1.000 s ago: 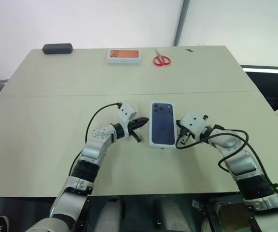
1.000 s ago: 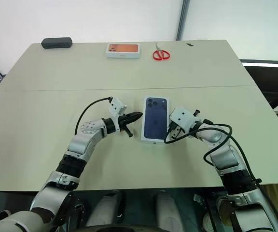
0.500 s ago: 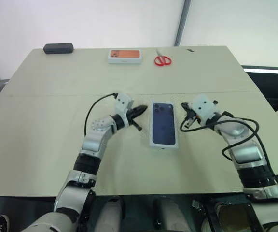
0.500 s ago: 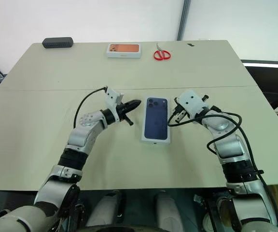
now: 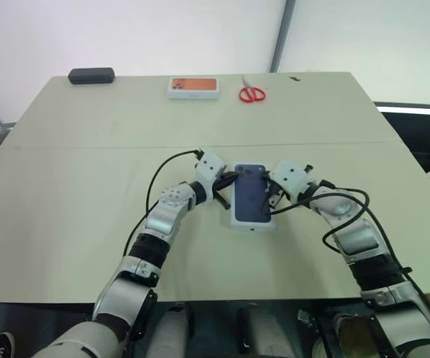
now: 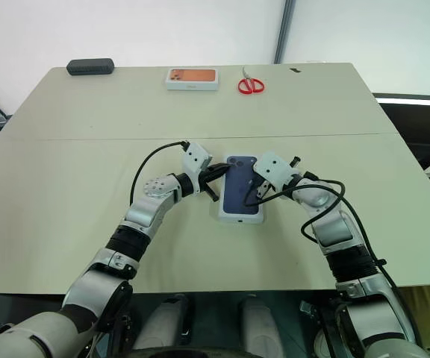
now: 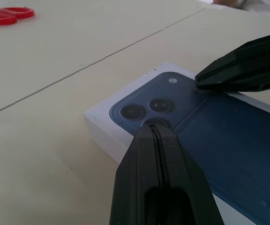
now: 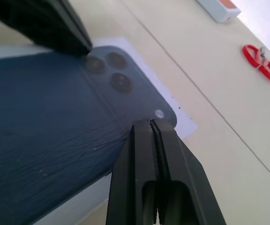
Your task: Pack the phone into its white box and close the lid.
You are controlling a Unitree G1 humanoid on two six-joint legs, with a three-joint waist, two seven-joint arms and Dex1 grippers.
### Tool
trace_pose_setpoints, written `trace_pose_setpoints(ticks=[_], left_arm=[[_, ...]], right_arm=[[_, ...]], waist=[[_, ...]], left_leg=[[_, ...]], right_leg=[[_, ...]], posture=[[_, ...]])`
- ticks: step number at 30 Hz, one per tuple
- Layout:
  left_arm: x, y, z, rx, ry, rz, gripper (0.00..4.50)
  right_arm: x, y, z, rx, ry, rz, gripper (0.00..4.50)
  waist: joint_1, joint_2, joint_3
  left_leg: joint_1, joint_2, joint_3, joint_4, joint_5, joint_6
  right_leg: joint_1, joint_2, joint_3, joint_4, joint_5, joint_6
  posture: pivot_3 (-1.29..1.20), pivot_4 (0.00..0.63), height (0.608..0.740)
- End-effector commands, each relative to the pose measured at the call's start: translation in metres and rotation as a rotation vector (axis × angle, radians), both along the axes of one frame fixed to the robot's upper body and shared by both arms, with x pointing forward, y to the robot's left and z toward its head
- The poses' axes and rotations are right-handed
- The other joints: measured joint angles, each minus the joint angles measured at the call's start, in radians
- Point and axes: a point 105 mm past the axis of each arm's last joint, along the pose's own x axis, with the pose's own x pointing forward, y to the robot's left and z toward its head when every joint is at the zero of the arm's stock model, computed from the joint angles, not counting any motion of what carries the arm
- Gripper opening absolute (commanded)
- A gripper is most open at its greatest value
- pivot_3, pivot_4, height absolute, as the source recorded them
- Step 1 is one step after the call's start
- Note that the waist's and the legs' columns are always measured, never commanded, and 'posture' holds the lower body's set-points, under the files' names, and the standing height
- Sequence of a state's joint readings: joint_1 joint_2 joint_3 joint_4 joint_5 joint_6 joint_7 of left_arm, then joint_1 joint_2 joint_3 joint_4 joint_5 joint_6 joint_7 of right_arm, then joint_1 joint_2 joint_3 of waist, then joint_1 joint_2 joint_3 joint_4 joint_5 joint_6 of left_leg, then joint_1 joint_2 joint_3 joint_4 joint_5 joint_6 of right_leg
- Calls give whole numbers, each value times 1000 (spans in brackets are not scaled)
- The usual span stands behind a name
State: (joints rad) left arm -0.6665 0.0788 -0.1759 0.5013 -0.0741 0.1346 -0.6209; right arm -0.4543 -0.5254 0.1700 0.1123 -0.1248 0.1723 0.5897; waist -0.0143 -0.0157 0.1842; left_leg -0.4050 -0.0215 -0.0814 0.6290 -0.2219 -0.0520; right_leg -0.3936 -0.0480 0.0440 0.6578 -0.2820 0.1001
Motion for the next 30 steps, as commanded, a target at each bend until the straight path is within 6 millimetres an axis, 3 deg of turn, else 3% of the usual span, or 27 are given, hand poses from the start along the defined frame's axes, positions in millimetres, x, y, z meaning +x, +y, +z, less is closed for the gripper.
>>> trace_pose_setpoints(ticks=[1,5,8,11,15,20,22,24,27,30], left_arm=[[-9,-4,-10,15,22,-42,0],[-9,3,-7,1,18,-31,0],[-15,11,-10,5,21,-42,0],[-28,18,-20,4,49,-76,0],[-38,23,-23,9,57,-99,0],[-44,40,-27,38,75,-101,0],[-40,51,-23,15,88,-64,0],[-37,64,-13,-55,123,-36,0],[-38,75,6,-95,75,-34,866],[-44,87,19,-77,25,-47,2423]], right_arm=[[-1,2,-2,0,11,13,65],[-5,1,-1,3,11,32,65],[-19,6,-8,8,61,105,65],[-39,7,-21,-48,96,193,65],[-57,5,-23,-14,148,255,65],[-92,0,-35,-36,247,348,65],[-92,-2,-33,-13,248,323,65],[-86,1,-19,120,265,296,65],[-74,1,2,225,226,266,874],[-67,0,18,282,194,259,2406]], waist=[[0,0,0],[0,0,0],[0,0,0],[0,0,-1],[0,0,-1],[-1,-1,-1],[-5,-1,-2],[-6,-1,-1],[-6,-1,-1],[-1,0,-1]], left_leg=[[0,0,0,0,0,0],[0,0,0,0,0,0],[0,0,0,0,0,0],[1,0,0,0,0,0],[5,1,0,-1,0,0],[6,1,-1,-2,-1,1],[7,2,-1,-2,-1,1],[9,2,-1,-2,-1,1],[9,3,-1,-3,-1,1],[4,3,-2,-2,-1,1]], right_leg=[[0,0,0,0,0,0],[1,0,0,0,0,0],[1,0,0,0,0,0],[1,0,0,0,0,0],[5,0,0,-1,0,0],[7,0,0,-2,0,0],[7,0,0,-2,0,0],[8,0,1,-2,0,0],[8,1,2,-2,0,0],[3,0,2,-2,0,0]], posture=[[0,150,740],[0,150,740],[0,150,740],[0,150,740],[0,150,740],[0,150,740],[0,150,740],[0,150,740],[0,150,740],[0,150,740]])
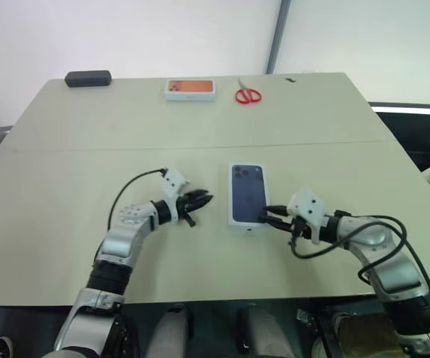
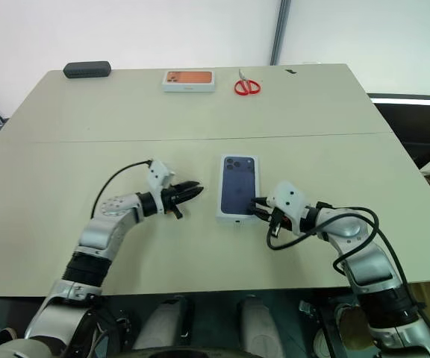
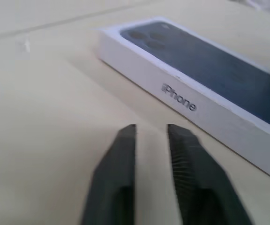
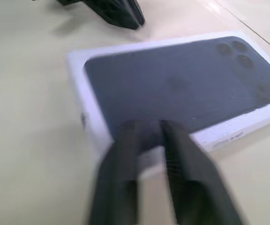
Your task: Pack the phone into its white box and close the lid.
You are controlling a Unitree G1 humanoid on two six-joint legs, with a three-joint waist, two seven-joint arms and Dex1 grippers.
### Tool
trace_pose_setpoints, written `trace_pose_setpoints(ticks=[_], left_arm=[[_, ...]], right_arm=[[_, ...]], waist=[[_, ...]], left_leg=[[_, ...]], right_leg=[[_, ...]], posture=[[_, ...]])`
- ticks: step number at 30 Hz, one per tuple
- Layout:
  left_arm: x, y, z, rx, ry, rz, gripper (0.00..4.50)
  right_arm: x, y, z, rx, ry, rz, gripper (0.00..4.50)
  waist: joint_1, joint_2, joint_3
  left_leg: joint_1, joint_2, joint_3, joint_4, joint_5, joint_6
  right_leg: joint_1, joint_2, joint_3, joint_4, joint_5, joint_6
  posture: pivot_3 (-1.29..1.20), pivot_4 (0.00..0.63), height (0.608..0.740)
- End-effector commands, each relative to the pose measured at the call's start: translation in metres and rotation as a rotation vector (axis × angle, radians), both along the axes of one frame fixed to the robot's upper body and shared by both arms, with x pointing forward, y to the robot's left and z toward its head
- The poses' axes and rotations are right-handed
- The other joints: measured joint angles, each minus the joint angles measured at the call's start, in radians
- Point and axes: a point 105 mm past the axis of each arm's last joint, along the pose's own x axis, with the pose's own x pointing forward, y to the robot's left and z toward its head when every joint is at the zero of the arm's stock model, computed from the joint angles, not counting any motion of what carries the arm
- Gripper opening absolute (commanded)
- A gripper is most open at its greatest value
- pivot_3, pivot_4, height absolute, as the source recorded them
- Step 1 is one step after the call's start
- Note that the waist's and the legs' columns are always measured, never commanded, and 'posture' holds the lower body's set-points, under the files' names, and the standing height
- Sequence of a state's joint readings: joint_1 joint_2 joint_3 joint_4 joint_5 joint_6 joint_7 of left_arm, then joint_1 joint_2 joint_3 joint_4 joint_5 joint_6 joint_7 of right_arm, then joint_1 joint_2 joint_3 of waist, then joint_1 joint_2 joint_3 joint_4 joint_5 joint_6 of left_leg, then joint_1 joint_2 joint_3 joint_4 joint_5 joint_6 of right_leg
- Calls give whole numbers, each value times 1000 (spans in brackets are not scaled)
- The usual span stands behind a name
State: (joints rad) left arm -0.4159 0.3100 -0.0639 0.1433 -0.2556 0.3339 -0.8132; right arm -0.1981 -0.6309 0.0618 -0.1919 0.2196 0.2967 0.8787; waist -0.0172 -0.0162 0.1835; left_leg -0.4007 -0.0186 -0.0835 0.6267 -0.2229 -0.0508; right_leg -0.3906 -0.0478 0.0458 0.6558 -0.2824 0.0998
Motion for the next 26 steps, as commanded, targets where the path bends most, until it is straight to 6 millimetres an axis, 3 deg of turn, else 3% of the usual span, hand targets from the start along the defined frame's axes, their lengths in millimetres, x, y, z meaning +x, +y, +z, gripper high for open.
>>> trace_pose_setpoints(ticks=[1,4,9,13,18,26], left_arm=[[-9,13,26,-9,-87,-32,2914],[-14,41,23,114,-113,-15,4471],[-22,81,29,175,-164,41,4471],[-32,94,38,153,-185,69,4471],[-45,104,33,150,-153,78,4471],[-51,124,24,165,-53,156,4471]], right_arm=[[6,-3,26,77,-53,-11,2928],[6,-11,26,63,-54,-14,4460],[5,-20,41,111,-106,-19,4460],[-3,-28,49,137,-106,-5,4460],[-17,-34,37,93,-46,30,4460],[-17,-59,35,44,-35,-11,4460]], waist=[[3,0,0],[4,0,0],[4,1,1],[6,1,1],[5,1,1],[3,1,1]], left_leg=[[-1,0,0,0,0,0],[-3,0,-1,1,0,0],[-3,0,0,0,0,0],[-4,0,-1,1,0,0],[-4,0,0,0,0,0],[-4,1,0,0,0,0]], right_leg=[[0,-1,0,0,0,0],[-1,-2,-1,0,0,0],[-2,-2,-1,0,0,0],[-2,-3,-1,-1,0,0],[-3,-4,-1,-1,0,0],[-3,-3,-1,-1,-1,-1]], posture=[[0,150,740],[0,150,740],[0,150,740],[0,150,740],[0,150,740],[0,150,740]])
